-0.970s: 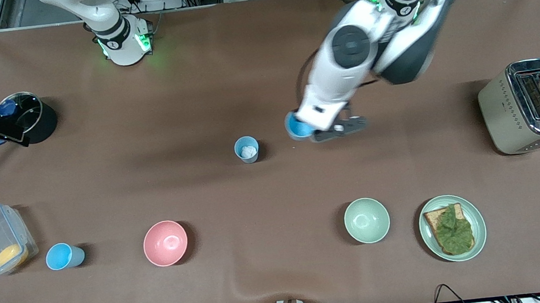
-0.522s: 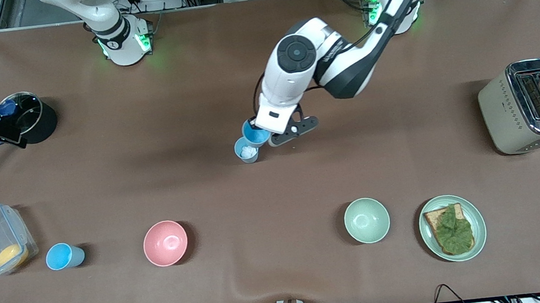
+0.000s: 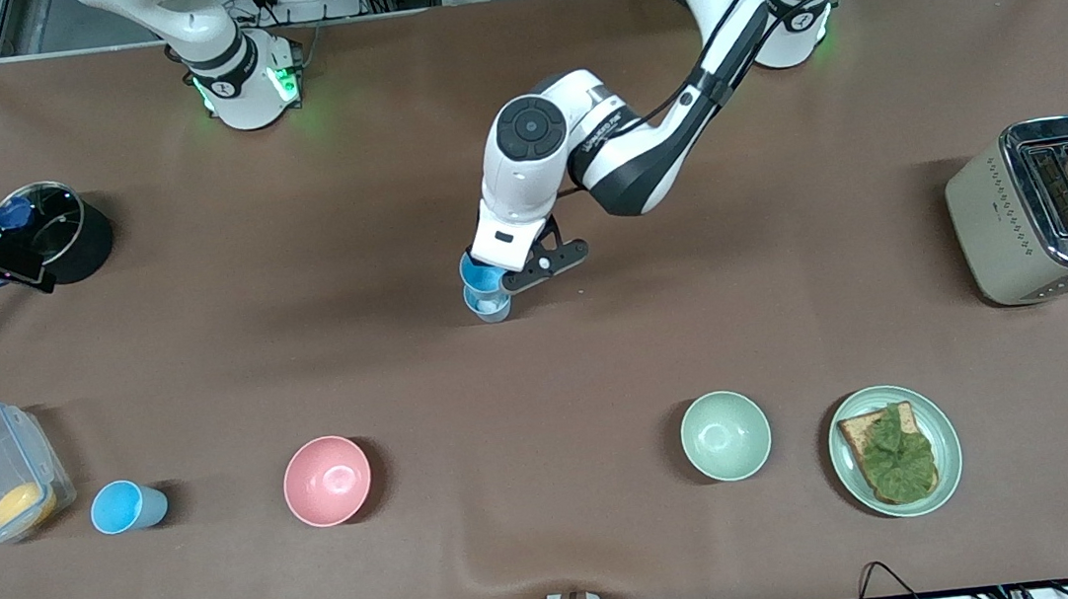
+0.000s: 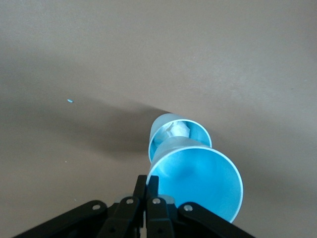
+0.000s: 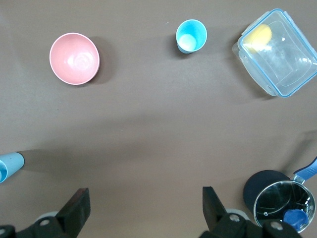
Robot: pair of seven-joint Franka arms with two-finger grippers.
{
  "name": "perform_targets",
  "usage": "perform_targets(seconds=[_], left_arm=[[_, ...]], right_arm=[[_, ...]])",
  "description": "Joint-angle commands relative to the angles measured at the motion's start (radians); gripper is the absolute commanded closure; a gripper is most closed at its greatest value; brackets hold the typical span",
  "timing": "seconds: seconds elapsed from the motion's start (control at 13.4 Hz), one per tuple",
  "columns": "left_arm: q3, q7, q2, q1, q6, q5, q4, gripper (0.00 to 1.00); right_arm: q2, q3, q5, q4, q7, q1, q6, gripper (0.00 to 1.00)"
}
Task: Stack blue cups with both arms
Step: 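Lower the cup into the placed cup and open the left gripper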
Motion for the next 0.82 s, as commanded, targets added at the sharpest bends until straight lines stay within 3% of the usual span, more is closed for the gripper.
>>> perform_targets(seconds=[0.0, 0.15, 0.22, 0.3, 0.52, 0.75], left_arm=[[0.026, -0.031, 0.032, -0.025, 0.019, 0.041, 0.032, 1.0], [0.046, -0.029, 0.04, -0.043, 0.044, 0.041, 0.032, 1.0], [0.047, -0.029, 0.037, -0.042, 0.044, 0.04, 0.032, 0.58], [0.049, -0.028, 0.02, -0.034, 0.044, 0.043, 0.031, 0.01], [0.099, -0.01, -0.099, 0.006, 0.03, 0.099, 0.02, 0.0], [0.096, 0.131, -0.248, 0.139, -0.112, 0.118, 0.012, 0.0]], right_arm=[[-0.013, 0.01, -0.005, -0.014, -0.009, -0.004, 0.004, 0.0], [-0.012, 0.011, -0.005, -0.014, -0.009, -0.005, 0.004, 0.0], [-0.012, 0.01, -0.005, -0.014, -0.011, -0.005, 0.004, 0.0], [-0.012, 0.011, -0.005, -0.014, -0.009, -0.005, 0.003, 0.0], [-0.012, 0.011, -0.005, -0.016, -0.011, -0.007, 0.003, 0.0], [-0.012, 0.011, -0.005, -0.017, -0.012, -0.011, 0.001, 0.0]])
